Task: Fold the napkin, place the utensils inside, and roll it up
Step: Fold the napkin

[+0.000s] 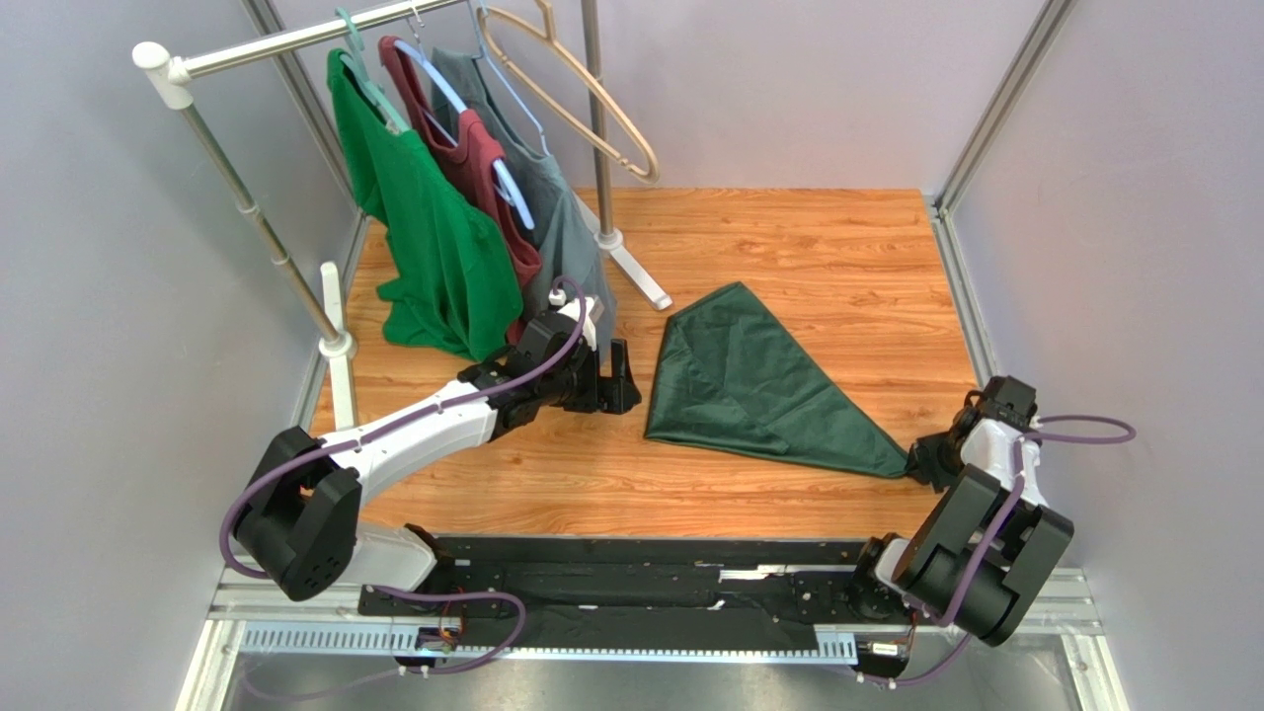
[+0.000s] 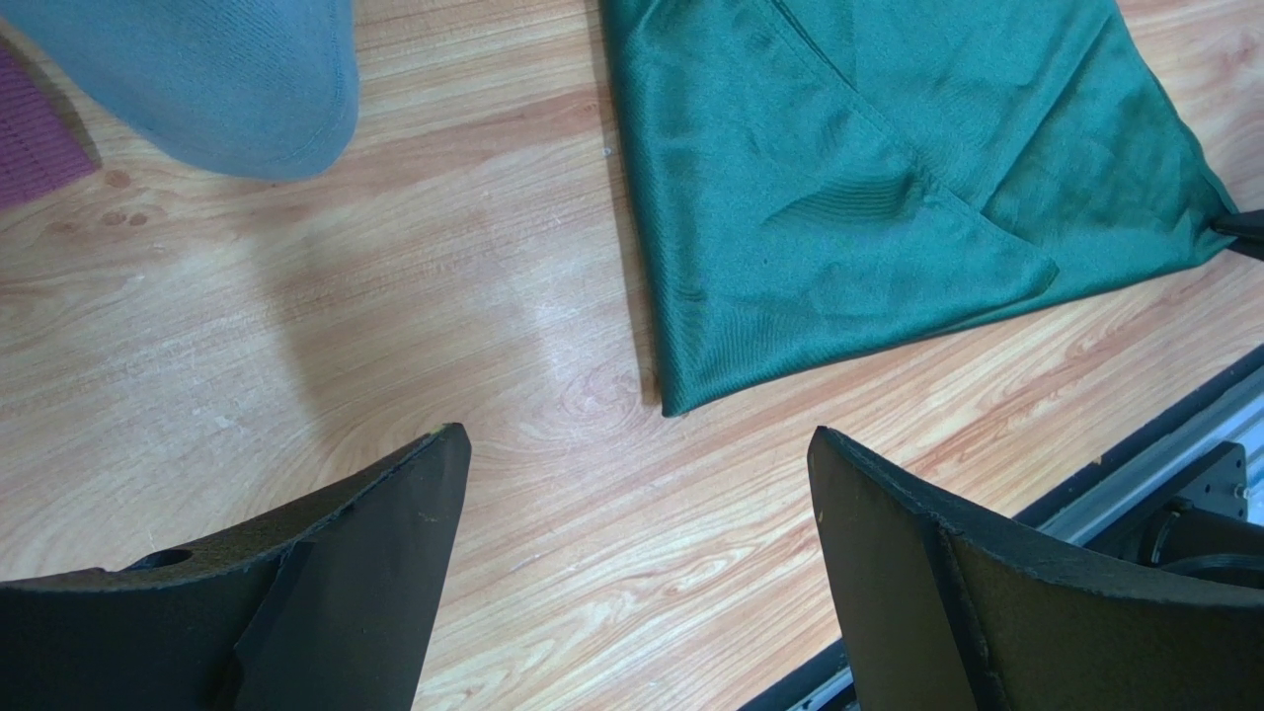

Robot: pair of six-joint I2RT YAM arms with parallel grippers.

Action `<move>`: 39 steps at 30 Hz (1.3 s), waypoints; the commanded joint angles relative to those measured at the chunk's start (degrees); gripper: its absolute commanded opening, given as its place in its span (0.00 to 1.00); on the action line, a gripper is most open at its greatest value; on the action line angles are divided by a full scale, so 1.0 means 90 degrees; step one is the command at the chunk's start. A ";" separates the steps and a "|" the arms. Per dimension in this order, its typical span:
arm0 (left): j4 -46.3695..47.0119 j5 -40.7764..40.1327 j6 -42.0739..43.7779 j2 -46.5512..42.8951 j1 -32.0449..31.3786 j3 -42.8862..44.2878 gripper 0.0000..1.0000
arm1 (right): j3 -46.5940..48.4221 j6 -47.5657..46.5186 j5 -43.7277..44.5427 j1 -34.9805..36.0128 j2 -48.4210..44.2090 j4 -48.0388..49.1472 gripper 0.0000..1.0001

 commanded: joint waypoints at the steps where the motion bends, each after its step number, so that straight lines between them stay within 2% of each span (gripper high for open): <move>1: 0.0218 0.0087 0.0045 -0.0090 -0.0002 0.0009 0.93 | 0.0138 -0.0152 -0.0345 -0.0013 -0.0106 0.0521 0.04; 3: 0.0228 0.0087 0.0054 -0.0090 -0.0002 0.0009 0.94 | 0.0158 -0.0182 -0.0492 -0.0013 -0.0174 0.0657 0.00; 11: 0.0315 0.0155 0.0084 -0.0051 -0.0002 0.0029 0.93 | 0.0060 -0.0250 -0.1156 0.0114 -0.1160 0.1126 0.00; 17: 0.0394 0.0379 0.0035 -0.0002 -0.0002 0.0067 0.94 | 0.0011 -0.0123 -0.1342 0.0582 -0.1737 0.1370 0.00; 23: 0.0306 0.0477 0.0054 0.0086 0.0008 0.0185 0.94 | 0.0070 -0.0026 -0.1060 0.1597 -0.1864 0.1722 0.00; 28: 0.0325 0.0565 0.0025 0.0105 0.0008 0.0175 0.94 | 0.0206 0.0120 -0.0582 0.2788 -0.1747 0.2015 0.00; 39: 0.0335 0.0468 0.0015 0.0145 0.0008 0.0117 0.93 | 0.0372 0.0374 -0.0151 0.4614 -0.1084 0.3078 0.00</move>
